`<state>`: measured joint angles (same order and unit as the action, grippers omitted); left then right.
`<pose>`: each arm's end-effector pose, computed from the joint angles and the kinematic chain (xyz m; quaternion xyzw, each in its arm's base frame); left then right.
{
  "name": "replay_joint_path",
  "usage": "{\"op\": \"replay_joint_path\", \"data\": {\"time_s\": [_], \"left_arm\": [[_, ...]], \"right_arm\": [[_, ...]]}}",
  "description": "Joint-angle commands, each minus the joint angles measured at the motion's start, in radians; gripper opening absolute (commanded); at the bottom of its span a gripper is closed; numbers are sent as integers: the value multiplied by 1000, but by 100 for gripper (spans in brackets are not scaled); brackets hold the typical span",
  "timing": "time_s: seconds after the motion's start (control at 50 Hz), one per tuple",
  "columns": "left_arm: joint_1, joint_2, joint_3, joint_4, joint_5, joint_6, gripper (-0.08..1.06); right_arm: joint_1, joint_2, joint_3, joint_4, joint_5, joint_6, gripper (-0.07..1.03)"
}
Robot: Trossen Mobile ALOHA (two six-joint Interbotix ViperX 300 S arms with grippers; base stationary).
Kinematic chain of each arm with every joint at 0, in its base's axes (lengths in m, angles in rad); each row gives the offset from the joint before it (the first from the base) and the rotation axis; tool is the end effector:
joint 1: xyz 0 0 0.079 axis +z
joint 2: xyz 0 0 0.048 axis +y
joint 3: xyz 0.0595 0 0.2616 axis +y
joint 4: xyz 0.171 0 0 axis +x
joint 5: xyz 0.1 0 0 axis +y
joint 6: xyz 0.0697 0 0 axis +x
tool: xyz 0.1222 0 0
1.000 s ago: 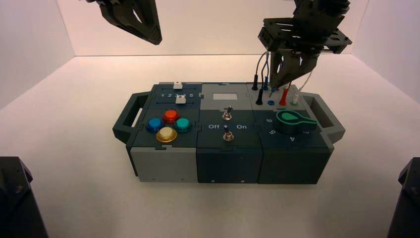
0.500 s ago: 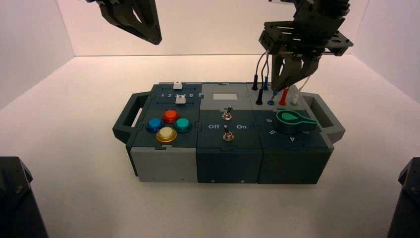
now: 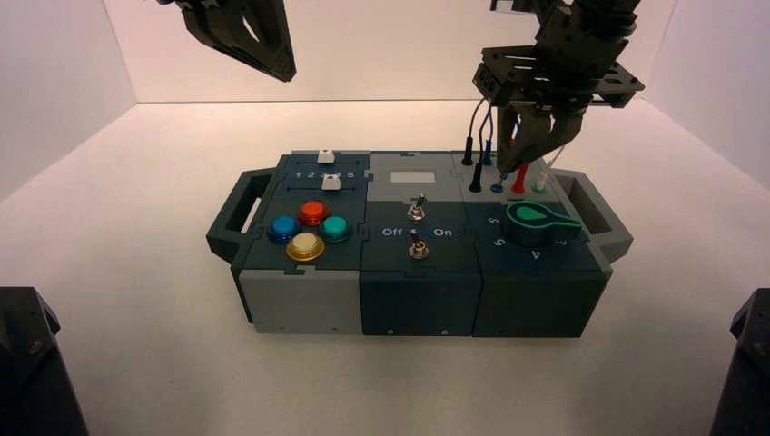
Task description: Insert the blue wire.
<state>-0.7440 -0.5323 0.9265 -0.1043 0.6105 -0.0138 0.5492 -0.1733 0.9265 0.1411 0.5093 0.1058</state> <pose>0.1923 -0.1925 0.1171 0.1209 0.4690 -0.3202 0.8142 0.2235 0.1522 0.0274 -0.0510 0.5959 0.1789 0.7812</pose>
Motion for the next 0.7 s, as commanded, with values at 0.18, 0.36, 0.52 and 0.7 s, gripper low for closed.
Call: {"op": "replay_joint_path", "data": {"time_s": [0.18, 0.36, 0.52, 0.7], "left_arm": [[5, -5, -23, 2, -9, 5, -3], [3, -3, -23, 2, -9, 6, -3], [3, -3, -21, 2, -9, 6, -3], [5, -3, -21, 2, -9, 6, -3]], "right_arm": [[5, 17, -23, -2, -12, 8, -2], [6, 48, -34, -2, -25, 8, -2], [6, 58, -41, -2, -28, 8, -2], [9, 77, -48, -2, -34, 8, -2]]}}
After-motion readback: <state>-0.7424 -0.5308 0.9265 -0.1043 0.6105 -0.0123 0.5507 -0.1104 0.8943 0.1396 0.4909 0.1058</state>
